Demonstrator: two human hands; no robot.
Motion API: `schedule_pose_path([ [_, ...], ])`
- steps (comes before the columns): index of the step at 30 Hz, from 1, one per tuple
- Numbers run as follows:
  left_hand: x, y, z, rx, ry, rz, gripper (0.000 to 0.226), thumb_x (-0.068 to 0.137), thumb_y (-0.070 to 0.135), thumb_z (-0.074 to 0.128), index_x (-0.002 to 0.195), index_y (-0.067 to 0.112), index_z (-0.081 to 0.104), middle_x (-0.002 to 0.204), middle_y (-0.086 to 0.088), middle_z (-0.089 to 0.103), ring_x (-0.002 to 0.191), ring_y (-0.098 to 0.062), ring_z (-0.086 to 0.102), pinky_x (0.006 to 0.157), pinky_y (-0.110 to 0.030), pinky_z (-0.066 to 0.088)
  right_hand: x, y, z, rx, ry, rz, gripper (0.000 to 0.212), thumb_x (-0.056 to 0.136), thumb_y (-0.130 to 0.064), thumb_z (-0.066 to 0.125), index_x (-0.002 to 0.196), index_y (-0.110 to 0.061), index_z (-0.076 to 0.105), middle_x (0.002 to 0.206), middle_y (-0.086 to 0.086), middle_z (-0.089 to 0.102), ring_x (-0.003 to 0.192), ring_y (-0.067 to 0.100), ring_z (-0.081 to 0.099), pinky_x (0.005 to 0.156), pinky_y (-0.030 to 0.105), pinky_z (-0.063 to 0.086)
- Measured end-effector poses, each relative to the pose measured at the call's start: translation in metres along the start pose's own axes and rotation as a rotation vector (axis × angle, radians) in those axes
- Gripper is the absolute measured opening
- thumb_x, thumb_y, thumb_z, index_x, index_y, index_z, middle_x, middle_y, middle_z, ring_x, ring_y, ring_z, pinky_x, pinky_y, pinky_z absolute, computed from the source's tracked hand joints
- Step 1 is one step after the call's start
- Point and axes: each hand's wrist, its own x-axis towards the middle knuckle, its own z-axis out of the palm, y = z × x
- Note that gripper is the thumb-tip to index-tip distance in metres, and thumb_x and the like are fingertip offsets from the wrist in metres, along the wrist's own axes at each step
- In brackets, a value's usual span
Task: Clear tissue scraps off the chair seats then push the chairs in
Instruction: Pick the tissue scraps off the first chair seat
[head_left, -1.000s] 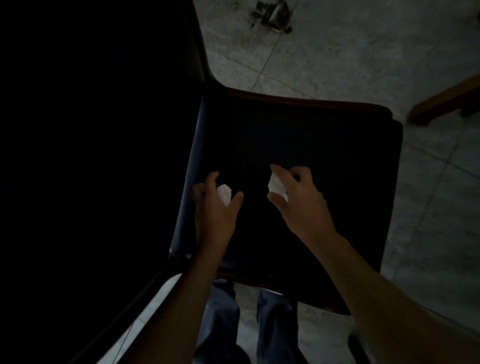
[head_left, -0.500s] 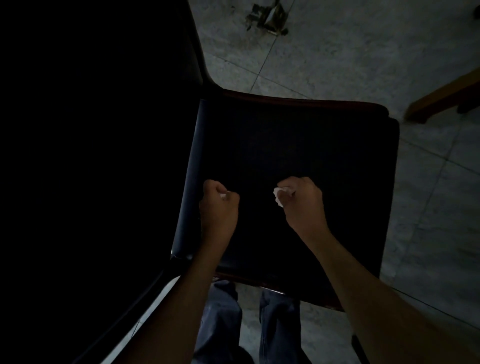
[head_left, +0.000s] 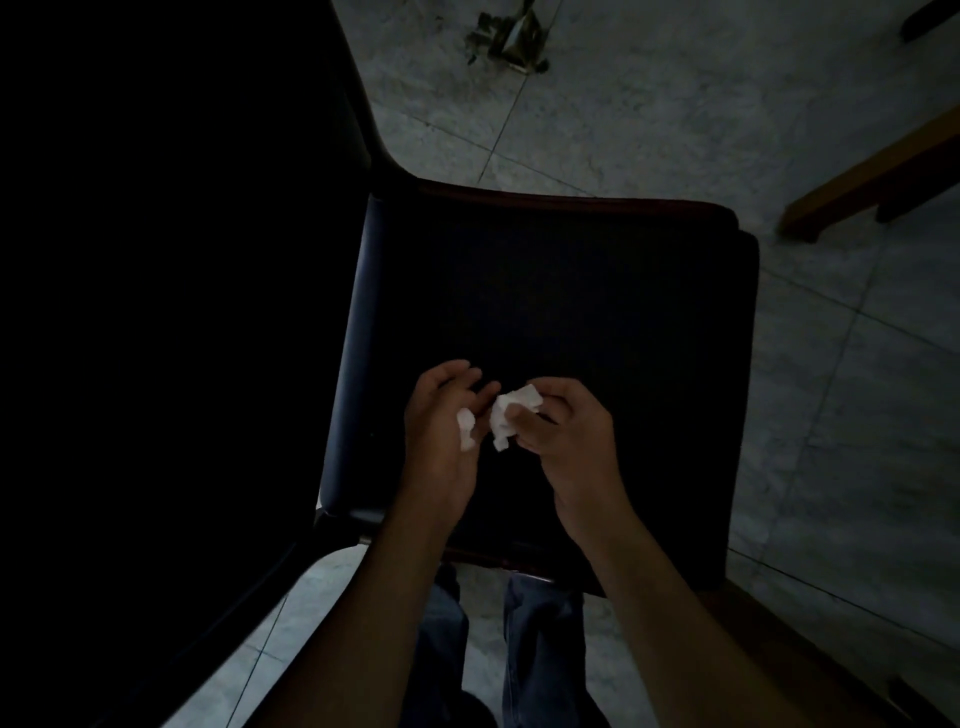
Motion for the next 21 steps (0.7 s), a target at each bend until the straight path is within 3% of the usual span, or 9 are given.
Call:
schedule_pose_path([
  [3,-0.01,-0.002,0.007,-0.055,-0.094,-0.058,0.03,0.096,0.003,0.047,0.117,0.014,0.065,0.125,-0.01,0.064,0.114,-0.027,0.066,0.093,-0.041,0.054,-0.005,0.003,0.009,-0.024,-0.031,-0.062,0.019,0.084,0.003,0.071,0.099,-0.004,0.063,0.088,0.007,0.075,0.083,0.017,0.073,0.066,0.023,0.056],
  [7,-0.02,-0.005,0.013,-0.057,-0.172,-0.152,0.038,0.093,0.004,0.045,0.121,0.018,0.066,0.123,-0.011,0.067,0.108,-0.023,0.069,0.083,-0.034,0.058,-0.009,0.01,0.009,-0.199,0.006,-0.181,0.002,0.087,-0.002,0.069,0.088,-0.003,0.07,0.091,0.005,0.073,0.085,0.014,0.071,0.071,0.025,0.055],
  [11,-0.024,-0.006,0.011,0.054,-0.128,-0.122,0.032,0.092,0.005,0.056,0.119,0.019,0.066,0.105,-0.014,0.074,0.091,-0.024,0.073,0.062,-0.028,0.056,-0.01,0.007,0.005,-0.345,0.008,-0.229,0.012,0.088,0.003,0.067,0.093,-0.004,0.075,0.125,-0.002,0.058,0.105,0.012,0.065,0.085,0.029,0.057],
  [18,-0.026,-0.003,0.01,0.277,-0.04,0.048,0.022,0.087,0.005,0.066,0.103,0.021,0.072,0.098,-0.01,0.074,0.085,-0.022,0.073,0.066,-0.029,0.056,-0.019,0.003,-0.002,-0.416,-0.008,-0.208,0.032,0.086,-0.004,0.071,0.114,-0.019,0.064,0.121,0.004,0.06,0.107,0.013,0.063,0.088,0.028,0.056],
  [21,-0.026,-0.003,0.01,0.465,-0.007,0.182,0.019,0.084,0.012,0.071,0.094,0.028,0.073,0.087,0.005,0.073,0.078,-0.008,0.071,0.065,-0.025,0.056,-0.02,0.003,-0.007,-0.435,0.029,-0.169,0.044,0.083,-0.015,0.077,0.122,-0.023,0.058,0.123,-0.005,0.059,0.106,0.005,0.059,0.08,0.016,0.051],
])
